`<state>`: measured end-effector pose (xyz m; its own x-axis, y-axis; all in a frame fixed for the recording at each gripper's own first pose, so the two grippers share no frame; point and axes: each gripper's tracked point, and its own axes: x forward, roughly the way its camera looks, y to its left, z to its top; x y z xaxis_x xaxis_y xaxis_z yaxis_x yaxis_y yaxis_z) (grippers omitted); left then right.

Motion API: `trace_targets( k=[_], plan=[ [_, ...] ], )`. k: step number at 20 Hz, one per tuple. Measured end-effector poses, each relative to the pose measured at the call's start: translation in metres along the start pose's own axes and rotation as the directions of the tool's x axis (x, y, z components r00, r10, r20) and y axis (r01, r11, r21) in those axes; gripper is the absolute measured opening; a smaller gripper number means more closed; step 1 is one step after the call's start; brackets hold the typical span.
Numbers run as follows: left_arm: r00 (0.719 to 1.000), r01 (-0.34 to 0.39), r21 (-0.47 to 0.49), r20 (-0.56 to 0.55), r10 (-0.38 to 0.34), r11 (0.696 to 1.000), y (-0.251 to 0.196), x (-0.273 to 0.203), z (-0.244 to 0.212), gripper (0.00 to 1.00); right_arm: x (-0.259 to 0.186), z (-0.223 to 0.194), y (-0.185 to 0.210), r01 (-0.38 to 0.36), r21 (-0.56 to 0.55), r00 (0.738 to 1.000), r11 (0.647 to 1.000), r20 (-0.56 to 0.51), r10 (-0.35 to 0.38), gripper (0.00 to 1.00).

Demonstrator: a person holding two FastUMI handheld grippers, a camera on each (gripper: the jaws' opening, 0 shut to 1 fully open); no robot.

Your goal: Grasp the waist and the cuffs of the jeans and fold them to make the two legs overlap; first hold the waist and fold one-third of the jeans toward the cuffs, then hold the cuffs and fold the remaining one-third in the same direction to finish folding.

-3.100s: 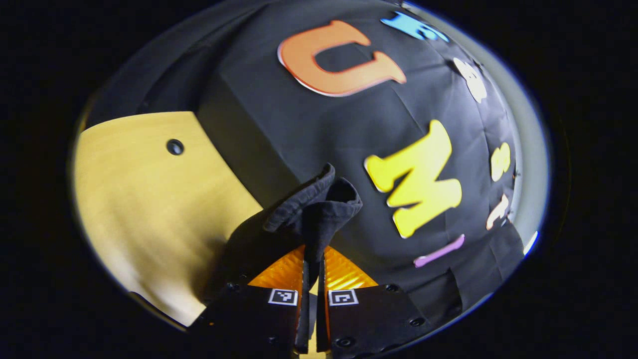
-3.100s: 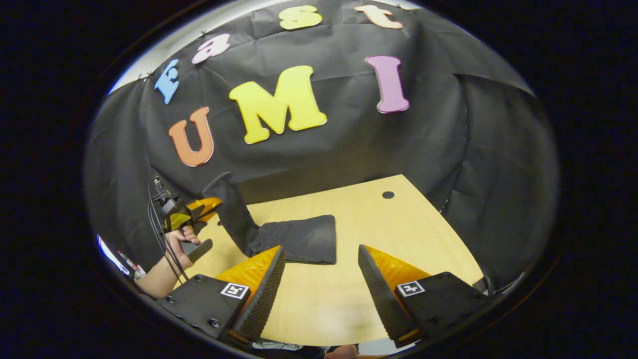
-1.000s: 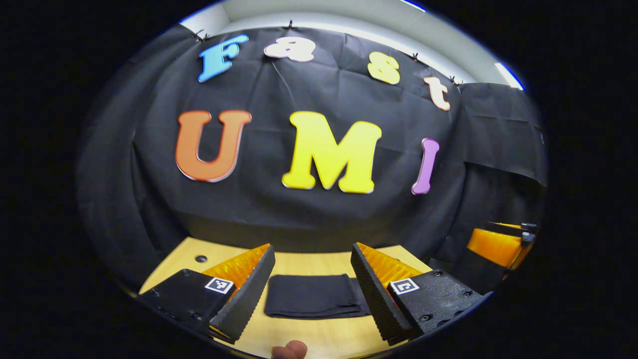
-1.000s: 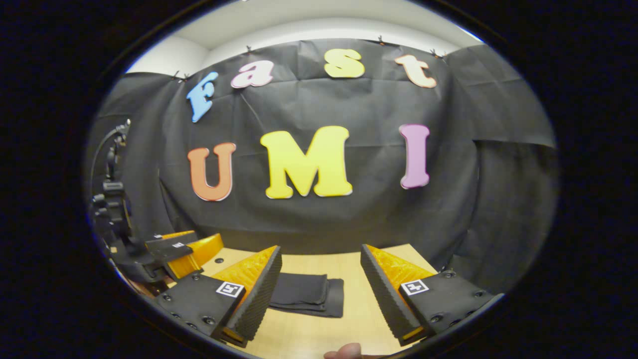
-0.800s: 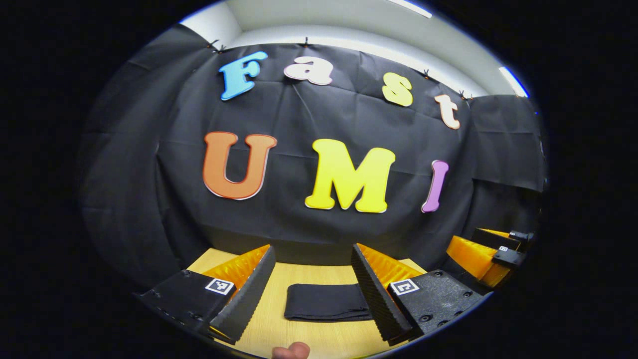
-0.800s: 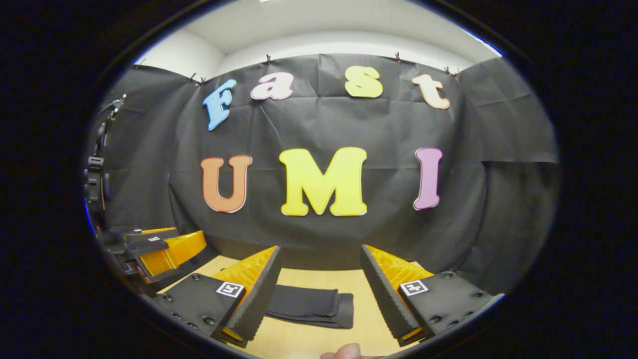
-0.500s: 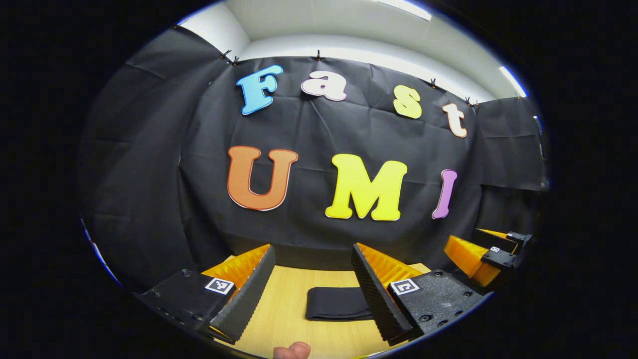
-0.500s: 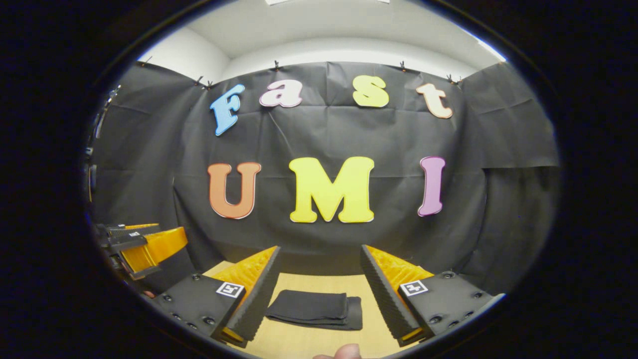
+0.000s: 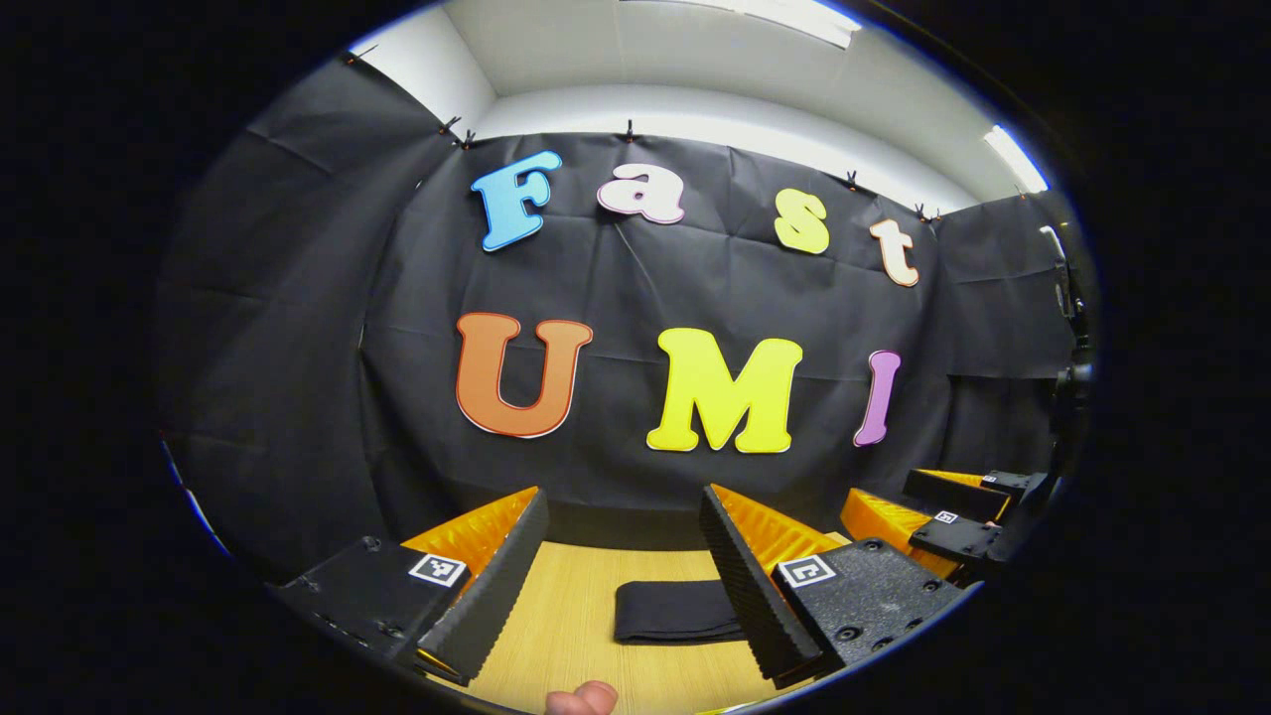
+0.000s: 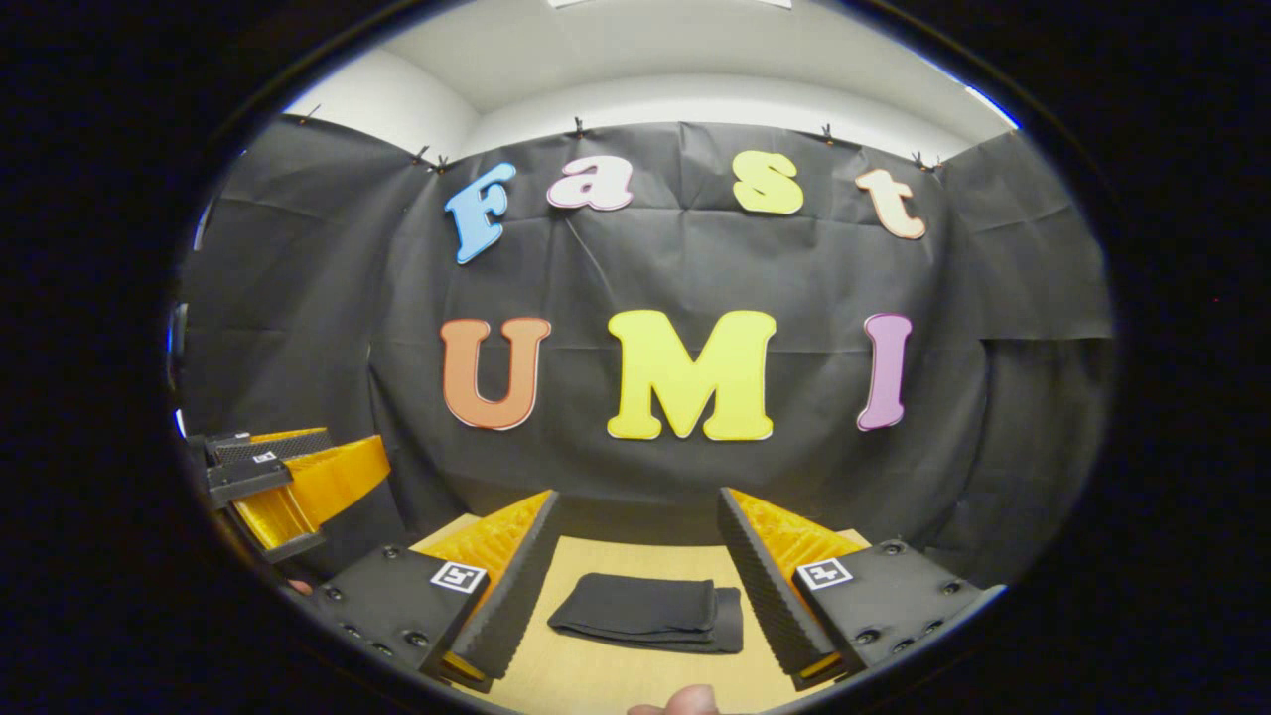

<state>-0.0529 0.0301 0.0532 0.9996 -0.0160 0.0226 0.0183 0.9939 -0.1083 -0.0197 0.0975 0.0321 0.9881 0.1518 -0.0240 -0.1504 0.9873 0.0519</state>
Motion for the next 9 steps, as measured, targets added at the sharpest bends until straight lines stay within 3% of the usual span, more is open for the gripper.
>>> trace_targets(
  k=[9],
  plan=[
    [0.999, -0.031, 0.013, 0.012, 0.031, 0.999, -0.005, 0.009, 0.001, 0.98, 0.005, -0.007, -0.006, 0.021, -0.019, 1.000, 1.000, 0.003, -0.021, 0.94]
  ],
)
